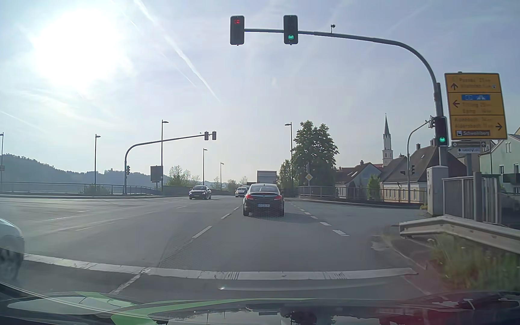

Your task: Follow the waypoints while adhering to traffic rules and regulations

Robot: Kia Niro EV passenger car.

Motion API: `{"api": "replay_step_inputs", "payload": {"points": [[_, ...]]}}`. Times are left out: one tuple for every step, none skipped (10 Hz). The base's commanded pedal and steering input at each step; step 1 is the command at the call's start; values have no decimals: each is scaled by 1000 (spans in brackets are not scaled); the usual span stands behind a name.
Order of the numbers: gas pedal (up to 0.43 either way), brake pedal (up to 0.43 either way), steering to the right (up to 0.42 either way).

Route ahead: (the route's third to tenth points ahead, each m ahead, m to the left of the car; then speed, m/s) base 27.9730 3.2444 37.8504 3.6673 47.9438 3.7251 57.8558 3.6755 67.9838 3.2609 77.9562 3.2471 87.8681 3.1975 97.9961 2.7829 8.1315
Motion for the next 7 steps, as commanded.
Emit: {"api": "replay_step_inputs", "payload": {"points": [[157,0,-4],[157,0,-4],[150,0,-4],[138,0,-4],[138,0,-4],[138,0,-5],[130,0,-6]]}}
